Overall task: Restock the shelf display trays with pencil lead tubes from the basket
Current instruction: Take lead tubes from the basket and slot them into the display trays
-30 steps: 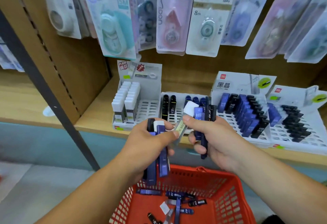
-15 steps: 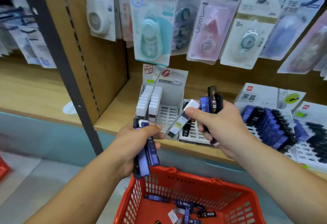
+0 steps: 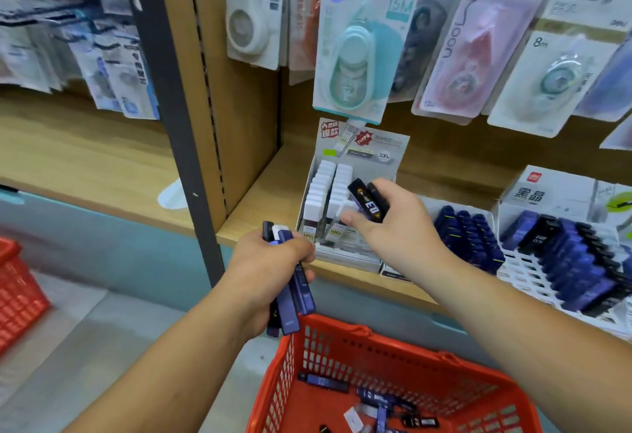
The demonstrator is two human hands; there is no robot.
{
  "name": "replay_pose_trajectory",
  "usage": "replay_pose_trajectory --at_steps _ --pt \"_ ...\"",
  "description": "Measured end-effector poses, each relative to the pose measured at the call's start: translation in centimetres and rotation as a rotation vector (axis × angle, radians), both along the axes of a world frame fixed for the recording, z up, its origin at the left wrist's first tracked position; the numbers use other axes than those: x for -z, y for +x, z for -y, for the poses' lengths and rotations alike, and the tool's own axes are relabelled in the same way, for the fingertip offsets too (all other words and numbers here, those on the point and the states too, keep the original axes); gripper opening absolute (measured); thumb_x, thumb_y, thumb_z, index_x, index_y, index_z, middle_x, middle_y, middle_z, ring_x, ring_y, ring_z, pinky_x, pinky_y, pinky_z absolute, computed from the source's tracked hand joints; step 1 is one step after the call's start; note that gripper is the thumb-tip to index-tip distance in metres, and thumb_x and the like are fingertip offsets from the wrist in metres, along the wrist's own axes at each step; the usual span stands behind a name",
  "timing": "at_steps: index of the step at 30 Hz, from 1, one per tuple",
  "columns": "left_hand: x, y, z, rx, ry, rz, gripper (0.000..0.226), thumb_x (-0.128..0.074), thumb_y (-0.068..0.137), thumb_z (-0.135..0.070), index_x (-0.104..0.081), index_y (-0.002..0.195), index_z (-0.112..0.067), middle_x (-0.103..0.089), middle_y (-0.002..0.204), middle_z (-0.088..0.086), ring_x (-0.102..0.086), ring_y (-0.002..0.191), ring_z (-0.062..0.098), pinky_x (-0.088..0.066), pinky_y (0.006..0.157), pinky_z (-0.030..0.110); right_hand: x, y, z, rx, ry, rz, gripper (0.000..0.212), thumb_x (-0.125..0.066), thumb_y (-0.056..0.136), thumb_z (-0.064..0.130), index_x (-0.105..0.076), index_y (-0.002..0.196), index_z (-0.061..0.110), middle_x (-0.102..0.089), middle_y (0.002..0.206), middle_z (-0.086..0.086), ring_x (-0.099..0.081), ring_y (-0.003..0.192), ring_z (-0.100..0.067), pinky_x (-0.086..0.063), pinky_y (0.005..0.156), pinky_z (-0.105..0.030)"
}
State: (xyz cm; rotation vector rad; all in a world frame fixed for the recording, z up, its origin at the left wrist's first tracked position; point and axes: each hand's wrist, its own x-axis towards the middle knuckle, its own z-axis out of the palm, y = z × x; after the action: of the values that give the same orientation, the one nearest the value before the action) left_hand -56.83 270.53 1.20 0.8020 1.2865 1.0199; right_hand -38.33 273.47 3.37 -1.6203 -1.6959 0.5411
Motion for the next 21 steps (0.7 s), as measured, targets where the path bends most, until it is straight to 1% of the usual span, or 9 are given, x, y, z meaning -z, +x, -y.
replay_pose_trajectory --at_steps 4,7,8,11,13,15,17,19,21 --pt "0.3 -0.1 -0.3 -0.003 -0.005 0.012 0.018 -0.073 0.088 -0.005 -0.068 0.105 -0.005 -0.07 0.086 0.012 -0.066 0.056 0.016 -0.056 0.052 0.027 0.8 0.0 -0.3 -0.001 0.017 0.064 0.031 -0.082 0.089 0.032 -0.052 0.08 0.029 -0.052 0.069 0.013 -0.051 0.068 0.008 -0.034 0.058 -0.019" --pt "0.6 -0.3 -0.6 -0.019 -0.003 0.031 0.022 -0.074 0.09 -0.007 -0.067 0.111 -0.002 -0.072 0.086 0.011 -0.066 0.056 0.016 -0.055 0.05 0.026 0.3 -0.1 -0.6 -0.06 -0.007 0.107 0.029 -0.082 0.088 0.03 -0.054 0.083 0.028 -0.055 0.073 0.016 -0.053 0.072 0.009 -0.035 0.059 -0.012" --pt "0.6 -0.3 -0.7 -0.026 -0.005 0.043 0.025 -0.074 0.09 -0.007 -0.067 0.113 -0.002 -0.072 0.086 0.011 -0.067 0.056 0.016 -0.055 0.051 0.027 0.4 -0.1 -0.7 -0.087 -0.019 0.14 0.029 -0.082 0.088 0.03 -0.053 0.083 0.028 -0.056 0.073 0.016 -0.055 0.072 0.005 -0.037 0.061 -0.015" --pt "0.6 -0.3 -0.9 -0.033 -0.002 0.091 0.03 -0.074 0.091 -0.008 -0.065 0.117 0.001 -0.071 0.083 0.01 -0.066 0.057 0.017 -0.055 0.052 0.027 0.8 -0.1 -1.4 -0.088 -0.045 0.216 0.028 -0.082 0.087 0.033 -0.055 0.083 0.028 -0.061 0.075 0.013 -0.059 0.076 -0.008 -0.048 0.07 -0.031" --pt "0.4 -0.1 -0.9 -0.023 0.011 0.123 0.031 -0.076 0.092 -0.015 -0.064 0.117 0.001 -0.071 0.081 0.008 -0.066 0.057 0.017 -0.055 0.052 0.027 1.0 -0.2 -1.8 -0.05 -0.043 0.237 0.026 -0.083 0.085 0.037 -0.059 0.086 0.027 -0.064 0.077 0.012 -0.062 0.079 -0.017 -0.056 0.076 -0.04" --pt "0.2 0.3 -0.9 -0.021 0.023 0.149 0.033 -0.079 0.092 -0.027 -0.063 0.11 -0.004 -0.07 0.08 0.008 -0.066 0.057 0.017 -0.056 0.052 0.027 1.1 -0.4 -1.7 -0.022 -0.038 0.261 0.027 -0.083 0.084 0.04 -0.06 0.09 0.029 -0.065 0.081 0.012 -0.063 0.082 -0.02 -0.057 0.077 -0.043" --pt "-0.1 0.6 -0.8 -0.031 0.021 0.166 0.036 -0.079 0.089 -0.038 -0.062 0.105 -0.01 -0.068 0.079 0.007 -0.066 0.058 0.018 -0.056 0.053 0.028 1.0 -0.7 -1.4 -0.008 -0.029 0.207 0.032 -0.086 0.081 0.041 -0.058 0.095 0.032 -0.067 0.088 0.015 -0.065 0.086 -0.016 -0.056 0.08 -0.04" --pt "-0.3 0.9 -0.7 -0.017 0.018 0.175 0.039 -0.077 0.088 -0.047 -0.062 0.1 -0.012 -0.066 0.076 0.005 -0.066 0.057 0.018 -0.056 0.052 0.029 0.4 -0.5 -0.9 -0.002 -0.033 0.036 0.031 -0.088 0.08 0.039 -0.061 0.093 0.031 -0.07 0.089 0.013 -0.066 0.083 -0.012 -0.055 0.077 -0.036" --pt "-0.4 1.4 -0.5 0.068 0.026 0.169 0.044 -0.073 0.087 -0.055 -0.063 0.095 -0.013 -0.065 0.076 0.005 -0.064 0.057 0.019 -0.054 0.052 0.028 -1.0 0.0 -0.1 -0.032 -0.109 -0.191 0.024 -0.087 0.082 0.036 -0.068 0.091 0.024 -0.067 0.073 0.01 -0.06 0.063 -0.009 -0.05 0.059 -0.03"
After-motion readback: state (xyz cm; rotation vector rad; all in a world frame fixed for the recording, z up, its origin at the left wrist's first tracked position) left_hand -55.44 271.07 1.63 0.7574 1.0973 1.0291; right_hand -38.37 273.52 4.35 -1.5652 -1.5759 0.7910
